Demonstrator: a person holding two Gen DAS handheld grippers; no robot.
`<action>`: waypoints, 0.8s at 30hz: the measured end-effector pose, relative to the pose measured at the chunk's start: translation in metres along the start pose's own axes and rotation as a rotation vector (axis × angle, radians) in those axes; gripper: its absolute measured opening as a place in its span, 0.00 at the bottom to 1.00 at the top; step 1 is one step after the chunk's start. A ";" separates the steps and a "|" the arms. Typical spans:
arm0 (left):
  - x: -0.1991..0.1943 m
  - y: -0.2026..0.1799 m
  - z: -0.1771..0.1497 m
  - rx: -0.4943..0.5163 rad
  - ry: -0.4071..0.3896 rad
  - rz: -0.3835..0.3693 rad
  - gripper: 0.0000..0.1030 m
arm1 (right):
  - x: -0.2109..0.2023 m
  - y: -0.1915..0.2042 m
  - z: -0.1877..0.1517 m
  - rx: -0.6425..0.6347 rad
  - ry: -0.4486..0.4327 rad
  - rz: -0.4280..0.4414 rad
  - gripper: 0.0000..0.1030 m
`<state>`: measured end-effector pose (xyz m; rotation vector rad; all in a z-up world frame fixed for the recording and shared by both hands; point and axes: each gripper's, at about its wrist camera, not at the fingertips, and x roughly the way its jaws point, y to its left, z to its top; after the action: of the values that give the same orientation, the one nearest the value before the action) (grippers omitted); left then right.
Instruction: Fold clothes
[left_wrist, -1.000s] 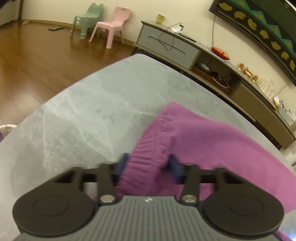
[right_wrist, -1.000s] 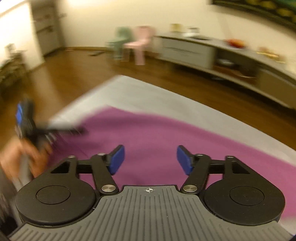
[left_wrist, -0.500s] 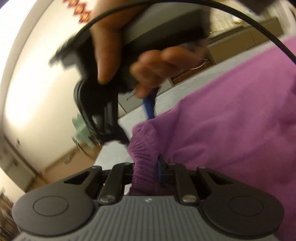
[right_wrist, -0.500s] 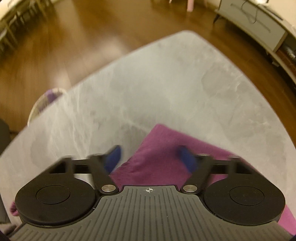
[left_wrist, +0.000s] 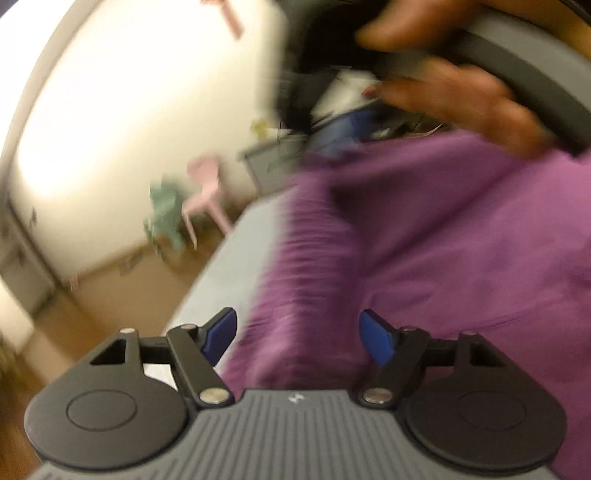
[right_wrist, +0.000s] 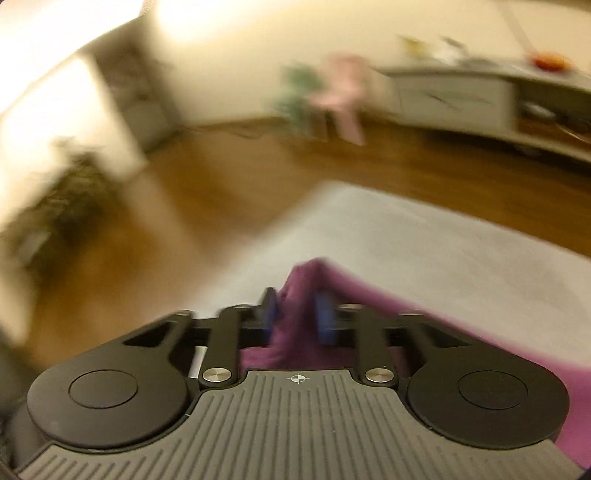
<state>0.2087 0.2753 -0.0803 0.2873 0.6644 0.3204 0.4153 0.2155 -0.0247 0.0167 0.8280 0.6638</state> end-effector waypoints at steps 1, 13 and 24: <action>0.002 0.006 -0.001 -0.041 0.016 -0.021 0.72 | 0.003 -0.007 -0.003 0.001 0.019 -0.089 0.44; 0.001 0.077 -0.014 -0.498 0.182 -0.192 0.68 | -0.025 -0.033 -0.045 -0.083 0.204 -0.246 0.45; -0.044 0.037 0.007 -0.234 -0.039 -0.228 0.67 | 0.061 0.116 0.011 -0.365 0.280 -0.146 0.60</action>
<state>0.1735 0.2912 -0.0380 -0.0059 0.6082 0.1714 0.3895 0.3443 -0.0279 -0.4721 0.9553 0.6790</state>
